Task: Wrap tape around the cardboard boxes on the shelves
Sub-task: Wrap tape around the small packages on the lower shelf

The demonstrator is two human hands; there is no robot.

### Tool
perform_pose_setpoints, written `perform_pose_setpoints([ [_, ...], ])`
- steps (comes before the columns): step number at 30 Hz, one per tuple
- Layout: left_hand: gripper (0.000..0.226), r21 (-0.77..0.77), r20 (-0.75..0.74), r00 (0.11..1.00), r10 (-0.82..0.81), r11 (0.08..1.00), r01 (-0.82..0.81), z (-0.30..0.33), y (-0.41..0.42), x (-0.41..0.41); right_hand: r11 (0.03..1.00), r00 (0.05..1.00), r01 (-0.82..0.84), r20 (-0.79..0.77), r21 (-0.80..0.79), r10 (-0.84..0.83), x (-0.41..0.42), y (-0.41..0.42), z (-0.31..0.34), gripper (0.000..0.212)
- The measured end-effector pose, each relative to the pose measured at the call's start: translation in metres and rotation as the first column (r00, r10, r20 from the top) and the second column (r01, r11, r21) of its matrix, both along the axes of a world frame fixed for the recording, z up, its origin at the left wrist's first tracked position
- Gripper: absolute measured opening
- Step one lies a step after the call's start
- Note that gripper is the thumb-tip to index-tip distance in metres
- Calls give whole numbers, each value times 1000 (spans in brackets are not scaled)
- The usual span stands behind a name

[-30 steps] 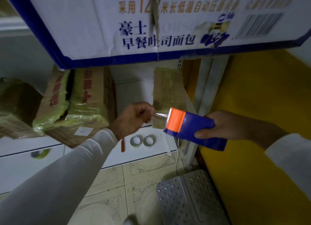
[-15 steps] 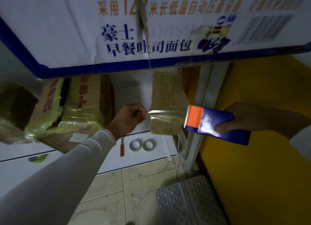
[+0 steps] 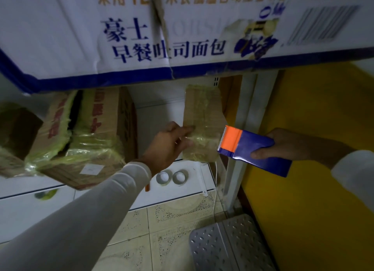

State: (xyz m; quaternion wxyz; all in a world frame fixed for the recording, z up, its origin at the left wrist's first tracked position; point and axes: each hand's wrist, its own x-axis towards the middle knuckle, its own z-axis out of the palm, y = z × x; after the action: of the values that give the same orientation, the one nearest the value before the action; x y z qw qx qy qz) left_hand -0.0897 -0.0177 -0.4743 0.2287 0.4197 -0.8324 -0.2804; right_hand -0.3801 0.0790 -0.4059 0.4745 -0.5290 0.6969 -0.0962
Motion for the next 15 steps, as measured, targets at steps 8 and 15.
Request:
perform_pose_setpoints([
  [8, 39, -113, 118, 991, -56, 991, 69, -6, -3, -2, 1000, 1000, -12, 7, -28, 13, 1, -1, -3, 27],
  [15, 73, -362, 476, 824, -308, 785, 502, 18, -40, -31, 998, 999, -35, 33, -48, 37, 10, -4, -17, 25],
])
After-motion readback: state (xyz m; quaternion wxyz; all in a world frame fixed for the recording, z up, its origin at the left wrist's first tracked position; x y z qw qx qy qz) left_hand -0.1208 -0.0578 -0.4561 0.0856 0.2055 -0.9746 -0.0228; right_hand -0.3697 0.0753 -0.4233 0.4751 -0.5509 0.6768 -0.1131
